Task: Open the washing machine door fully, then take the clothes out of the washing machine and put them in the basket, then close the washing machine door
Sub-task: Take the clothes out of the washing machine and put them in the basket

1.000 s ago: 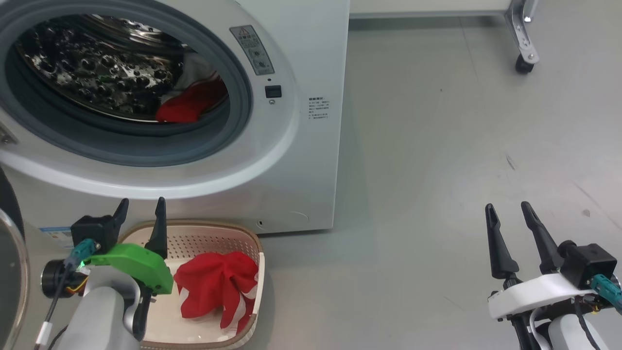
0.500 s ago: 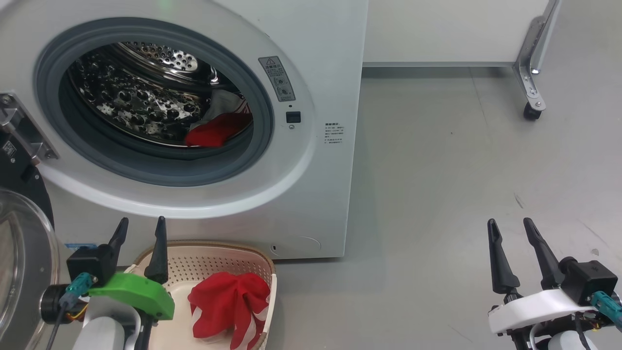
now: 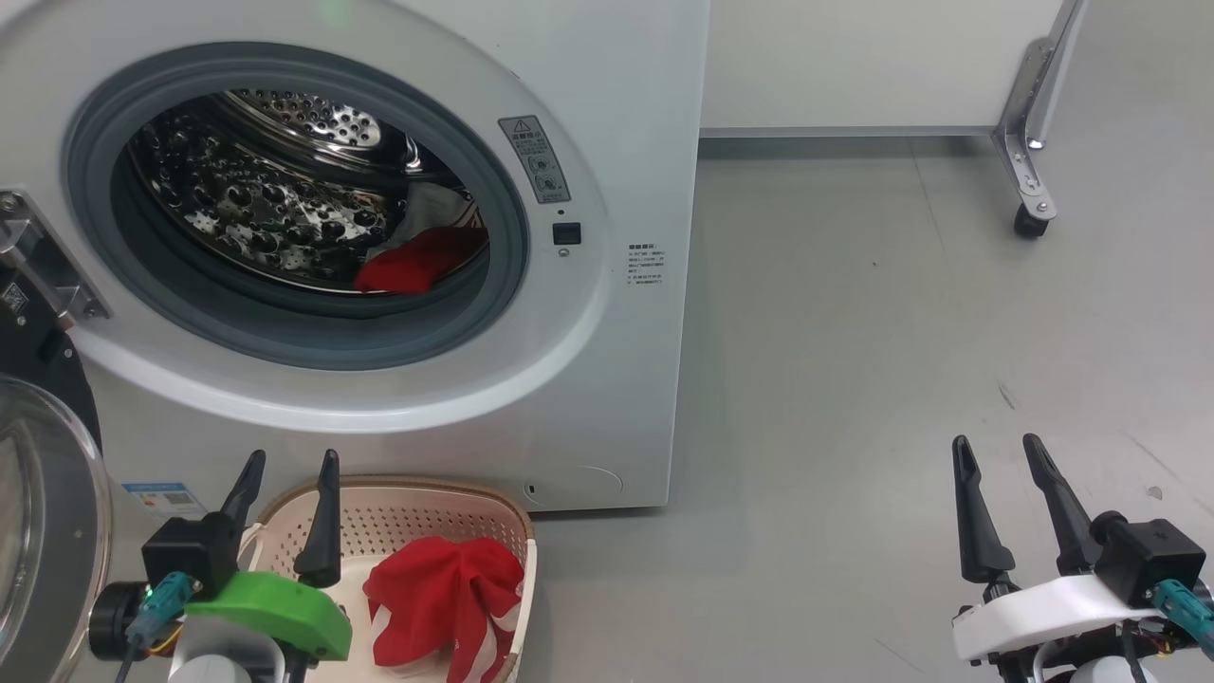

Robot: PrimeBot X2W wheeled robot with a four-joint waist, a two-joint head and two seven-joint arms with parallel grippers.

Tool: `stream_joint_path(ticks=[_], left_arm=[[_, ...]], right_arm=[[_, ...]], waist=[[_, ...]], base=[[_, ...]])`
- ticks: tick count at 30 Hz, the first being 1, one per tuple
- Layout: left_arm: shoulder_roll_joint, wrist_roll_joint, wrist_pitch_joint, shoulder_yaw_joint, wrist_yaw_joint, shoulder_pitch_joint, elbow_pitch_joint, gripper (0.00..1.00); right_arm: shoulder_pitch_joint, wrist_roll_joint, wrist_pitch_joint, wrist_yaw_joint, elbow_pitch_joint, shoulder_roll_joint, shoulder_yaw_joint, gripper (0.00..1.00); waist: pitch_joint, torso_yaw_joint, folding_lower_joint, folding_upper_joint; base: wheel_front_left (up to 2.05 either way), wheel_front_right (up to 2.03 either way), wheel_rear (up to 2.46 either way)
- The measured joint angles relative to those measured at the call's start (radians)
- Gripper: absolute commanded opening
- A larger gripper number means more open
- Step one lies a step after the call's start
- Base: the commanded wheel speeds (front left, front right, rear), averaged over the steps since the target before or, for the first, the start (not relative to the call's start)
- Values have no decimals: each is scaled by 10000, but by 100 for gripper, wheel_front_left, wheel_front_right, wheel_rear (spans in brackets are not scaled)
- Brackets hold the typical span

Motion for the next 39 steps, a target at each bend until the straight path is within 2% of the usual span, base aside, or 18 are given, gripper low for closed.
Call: stream_joint_path(ticks=[29,39], left_arm=[[-52,2,0,-54,130,816,-872,100],[-58,2,0,-8,238,939,-1220,100]], right_arm=[[142,15,150,-19,-437,-48,-4,100],[156,15,339,-90,-796,-50,138,100]], waist=[[-3,-107,0,0],[404,-231,0,0]], base=[[0,0,0],[0,0,0]])
